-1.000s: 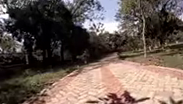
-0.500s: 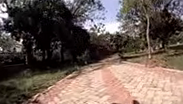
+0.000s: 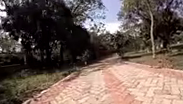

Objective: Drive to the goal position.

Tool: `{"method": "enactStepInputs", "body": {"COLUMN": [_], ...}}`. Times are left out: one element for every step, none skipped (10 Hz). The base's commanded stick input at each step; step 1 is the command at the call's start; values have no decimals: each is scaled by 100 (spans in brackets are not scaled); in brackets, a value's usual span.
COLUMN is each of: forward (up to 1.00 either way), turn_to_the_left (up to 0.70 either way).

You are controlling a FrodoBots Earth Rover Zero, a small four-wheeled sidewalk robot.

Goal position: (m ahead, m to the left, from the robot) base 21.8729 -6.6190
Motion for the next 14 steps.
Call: {"method": "enactStepInputs", "body": {"forward": [70, 70, 70, 70, 70, 70, 70, 70, 70, 70, 70, 70, 70, 70], "turn_to_the_left": [0, 0, 0, 0, 0, 0, 0, 0, 0, -8, -13, -22, -34, -18]}}
